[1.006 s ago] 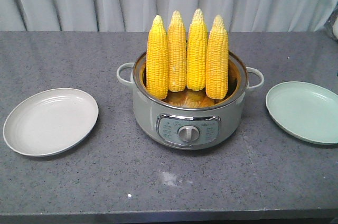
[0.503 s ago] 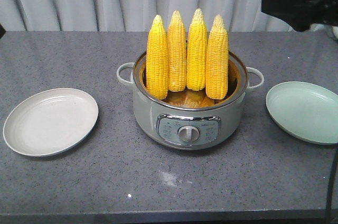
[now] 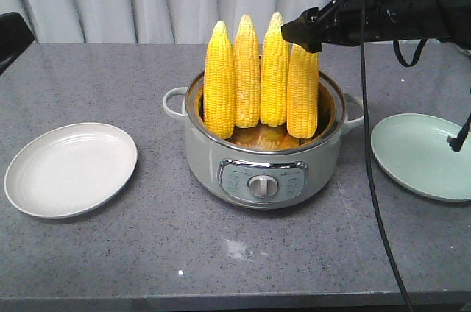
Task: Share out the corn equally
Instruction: 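Reach the right gripper to the corn cob nearest it and grasp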
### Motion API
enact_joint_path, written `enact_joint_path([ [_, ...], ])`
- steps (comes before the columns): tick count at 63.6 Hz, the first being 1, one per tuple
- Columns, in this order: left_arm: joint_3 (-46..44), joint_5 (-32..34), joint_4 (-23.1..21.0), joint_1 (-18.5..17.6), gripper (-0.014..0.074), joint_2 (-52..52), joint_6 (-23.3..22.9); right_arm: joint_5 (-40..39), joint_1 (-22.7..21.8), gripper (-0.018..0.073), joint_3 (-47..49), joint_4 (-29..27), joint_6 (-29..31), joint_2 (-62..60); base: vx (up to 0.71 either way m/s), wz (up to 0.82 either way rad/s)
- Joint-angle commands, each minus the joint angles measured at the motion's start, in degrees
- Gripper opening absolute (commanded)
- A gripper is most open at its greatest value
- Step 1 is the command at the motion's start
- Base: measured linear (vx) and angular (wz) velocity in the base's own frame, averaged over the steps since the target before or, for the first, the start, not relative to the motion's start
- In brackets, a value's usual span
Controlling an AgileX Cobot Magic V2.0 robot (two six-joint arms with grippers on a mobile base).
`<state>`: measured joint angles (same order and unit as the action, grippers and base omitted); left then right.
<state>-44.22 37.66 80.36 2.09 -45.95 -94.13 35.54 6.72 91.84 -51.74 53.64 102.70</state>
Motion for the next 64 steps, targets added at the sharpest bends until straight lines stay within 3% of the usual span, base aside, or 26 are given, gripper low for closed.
enact_joint_path([
  [1, -1.8, 0.4, -2.7, -0.1, 0.0517, 0.1, -0.3, -3.2, 0.1, 0.0594, 2.3, -2.1, 0.5, -2.1, 0.0, 0.0],
  [15, -1.8, 0.4, -2.7, -0.1, 0.0517, 0.1, -0.3, -0.5, 0.1, 0.059, 2.3, -2.2, 0.5, -0.2, 0.0, 0.0],
  [24, -1.8, 0.4, -2.7, -0.1, 0.0517, 0.1, -0.3, 0.2, 0.0, 0.0536, 2.3, -2.0, 0.5, 0.0, 0.0, 0.0],
  [50, -1.8, 0.4, -2.7, -0.1, 0.0517, 0.1, -0.3, 0.7, 0.0, 0.0016, 2.3, -1.9, 0.5, 0.0, 0.0, 0.0],
  [64, -1.8, 0.4, -2.7, -0.1, 0.0517, 0.1, -0.4, -1.5, -1.1, -0.0007, 2.9, -2.1, 0.4, -6.8, 0.0, 0.0],
])
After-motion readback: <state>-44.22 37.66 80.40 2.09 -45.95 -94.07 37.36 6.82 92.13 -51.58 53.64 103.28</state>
